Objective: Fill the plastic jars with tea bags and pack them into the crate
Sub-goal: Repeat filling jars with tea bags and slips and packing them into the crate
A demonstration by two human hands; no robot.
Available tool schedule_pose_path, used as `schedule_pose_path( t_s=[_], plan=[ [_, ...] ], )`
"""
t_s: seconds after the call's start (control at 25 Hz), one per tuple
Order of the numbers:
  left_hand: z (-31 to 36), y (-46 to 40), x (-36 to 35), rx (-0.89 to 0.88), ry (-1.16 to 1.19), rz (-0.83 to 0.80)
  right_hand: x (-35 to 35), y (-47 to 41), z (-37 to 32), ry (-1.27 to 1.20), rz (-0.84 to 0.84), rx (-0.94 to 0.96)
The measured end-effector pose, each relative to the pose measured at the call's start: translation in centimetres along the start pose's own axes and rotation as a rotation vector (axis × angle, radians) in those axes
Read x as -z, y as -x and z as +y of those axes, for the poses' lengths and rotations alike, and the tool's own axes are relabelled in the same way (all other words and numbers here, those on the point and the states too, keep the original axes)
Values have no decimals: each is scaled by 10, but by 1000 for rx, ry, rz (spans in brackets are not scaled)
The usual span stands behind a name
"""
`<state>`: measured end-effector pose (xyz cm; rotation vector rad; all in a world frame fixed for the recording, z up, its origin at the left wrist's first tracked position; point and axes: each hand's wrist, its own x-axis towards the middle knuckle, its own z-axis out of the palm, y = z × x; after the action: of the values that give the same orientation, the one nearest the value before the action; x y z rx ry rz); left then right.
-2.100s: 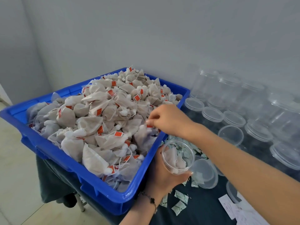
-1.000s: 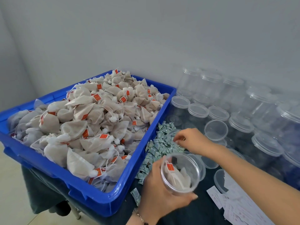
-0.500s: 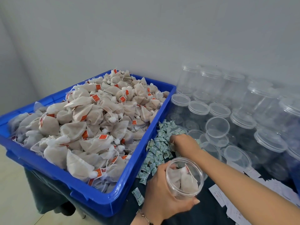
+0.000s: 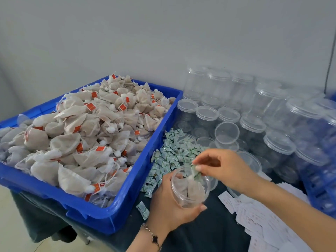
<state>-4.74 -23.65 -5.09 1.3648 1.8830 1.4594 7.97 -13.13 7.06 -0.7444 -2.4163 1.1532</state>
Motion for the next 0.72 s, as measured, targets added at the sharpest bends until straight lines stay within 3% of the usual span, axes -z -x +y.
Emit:
schedule_pose_path(
  t_s=[0.16,0.28,0.36,0.44,0.56,0.72],
  plan=[
    [16,4,-7,-51,-5,22,25,35,8,217,177,19],
    [35,11,-23,-106,40,13,62,67,48,486,296,-166],
    [44,16,-42,-147,91,-30,74,92,87,713,151,-405],
    [49,23,-63,-158,145,-111,65,118,120,780,-42,-536],
    [48,31,-87,-141,163,-167,40,137,145,771,-60,-414],
    [40,33,-94,-108,173,-122,19,141,158,1000,-11,-304]
  ],
)
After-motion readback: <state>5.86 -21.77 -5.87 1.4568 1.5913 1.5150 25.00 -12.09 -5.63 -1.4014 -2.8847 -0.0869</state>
